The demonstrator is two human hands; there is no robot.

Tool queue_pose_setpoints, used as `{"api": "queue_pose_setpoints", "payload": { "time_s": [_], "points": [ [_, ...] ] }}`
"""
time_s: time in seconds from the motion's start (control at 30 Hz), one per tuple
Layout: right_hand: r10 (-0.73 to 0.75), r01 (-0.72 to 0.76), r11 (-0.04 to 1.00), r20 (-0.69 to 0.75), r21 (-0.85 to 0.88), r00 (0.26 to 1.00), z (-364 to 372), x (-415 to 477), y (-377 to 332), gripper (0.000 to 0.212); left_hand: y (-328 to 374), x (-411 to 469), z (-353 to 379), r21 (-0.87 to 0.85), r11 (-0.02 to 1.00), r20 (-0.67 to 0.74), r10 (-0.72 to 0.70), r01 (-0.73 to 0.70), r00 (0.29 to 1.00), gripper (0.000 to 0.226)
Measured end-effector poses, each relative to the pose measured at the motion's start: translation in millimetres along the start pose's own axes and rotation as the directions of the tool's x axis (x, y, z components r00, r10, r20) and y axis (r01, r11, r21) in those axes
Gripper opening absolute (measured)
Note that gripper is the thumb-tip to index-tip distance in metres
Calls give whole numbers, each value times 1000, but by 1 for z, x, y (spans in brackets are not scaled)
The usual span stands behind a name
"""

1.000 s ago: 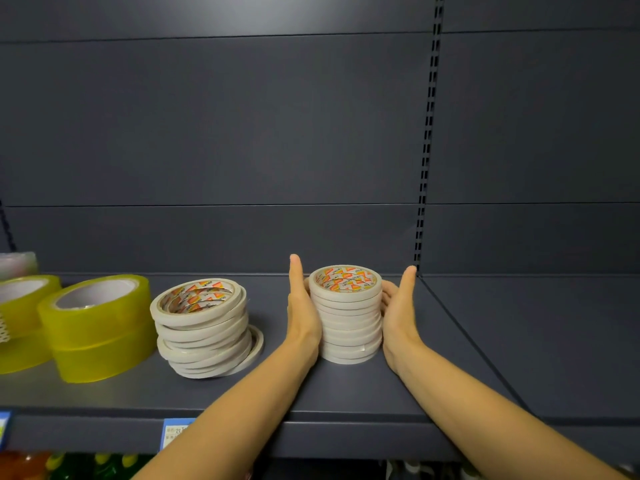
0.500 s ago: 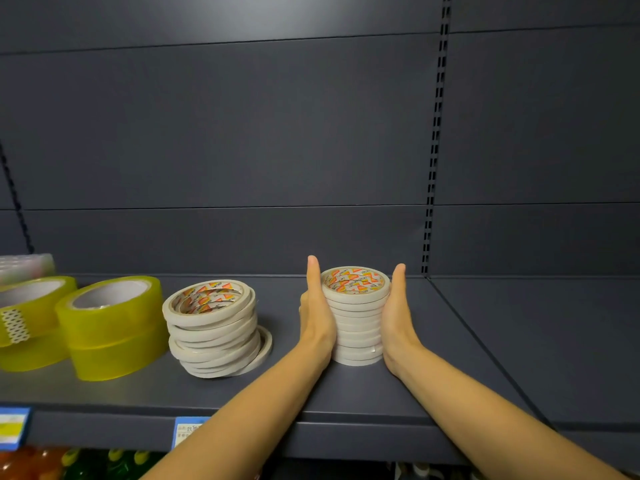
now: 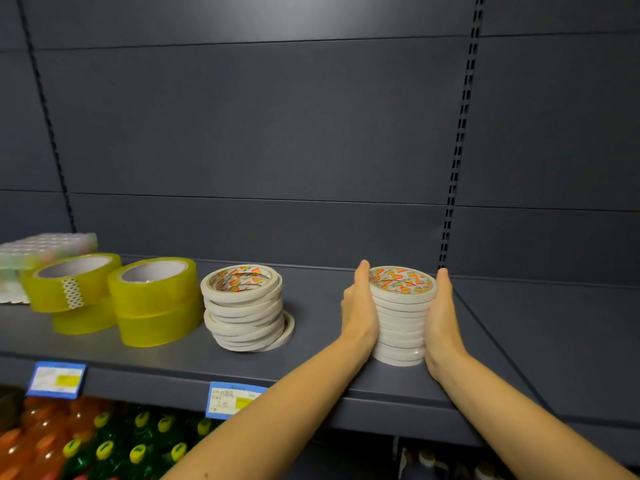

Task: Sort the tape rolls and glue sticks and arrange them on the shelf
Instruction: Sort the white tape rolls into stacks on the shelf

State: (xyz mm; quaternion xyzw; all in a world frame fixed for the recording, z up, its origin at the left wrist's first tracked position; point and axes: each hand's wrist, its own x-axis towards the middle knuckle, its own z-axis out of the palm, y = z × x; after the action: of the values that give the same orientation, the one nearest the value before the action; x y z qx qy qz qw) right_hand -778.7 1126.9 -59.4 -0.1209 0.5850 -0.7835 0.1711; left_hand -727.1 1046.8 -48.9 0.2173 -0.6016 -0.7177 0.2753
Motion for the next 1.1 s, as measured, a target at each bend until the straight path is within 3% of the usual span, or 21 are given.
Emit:
{"api": "queue_pose_setpoints", "payload": {
  "time_s": [0.07,0.1,0.17,0.2,0.27,0.33,0.4,0.43,0.5,0.57,0.63,0.77,0.87,0.97,1.1],
  "points": [
    [-47,46,999,-59,-24,997,3,-6,-4,63,3,-6,-2,111,993,4,35,-35,999,72],
    [-152,147,988,-134,-51,979,3,-11,-7,53,3,-11,-5,199,977,-5,78,-75,997,73],
    [-492,469,871,-281,-148,824,4,-31,-18,28,3,-27,-18,363,902,8,249,-235,968,64],
    [-626,606,778,-276,-162,730,6,-43,-24,24,3,-37,-29,433,819,35,401,-375,916,55],
    [-740,738,670,-152,-78,656,13,-69,-34,22,5,-62,-56,544,541,121,706,-641,698,40],
    [-740,739,673,34,27,672,29,-89,-40,21,7,-79,-88,551,343,124,868,-761,481,35],
    [-666,679,734,235,37,708,51,-101,-37,17,9,-88,-121,518,329,-9,925,-790,379,31],
    [-605,637,771,326,9,727,62,-102,-32,15,12,-89,-135,505,391,-108,913,-769,393,32],
    [-444,533,840,433,-104,784,85,-96,-19,19,17,-86,-154,411,621,-293,783,-667,548,31],
    [-266,395,889,440,-231,857,106,-81,-5,23,16,-80,-166,266,811,-374,585,-521,720,30],
    [-133,261,921,398,-288,908,122,-63,7,31,13,-73,-176,195,898,-384,439,-393,812,39],
    [43,73,952,365,-298,930,139,-39,26,61,18,-56,-182,14,972,-254,230,-234,940,53],
    [104,-23,977,378,-212,920,146,-33,29,65,29,-36,-180,-141,984,-274,64,-105,960,60],
    [82,-8,981,382,-192,921,147,-32,29,59,35,-20,-179,-177,984,-251,-33,-12,967,68],
    [7,24,991,243,-128,970,146,-30,30,57,43,-1,-182,-234,971,-73,-66,48,995,73]
  ]
}}
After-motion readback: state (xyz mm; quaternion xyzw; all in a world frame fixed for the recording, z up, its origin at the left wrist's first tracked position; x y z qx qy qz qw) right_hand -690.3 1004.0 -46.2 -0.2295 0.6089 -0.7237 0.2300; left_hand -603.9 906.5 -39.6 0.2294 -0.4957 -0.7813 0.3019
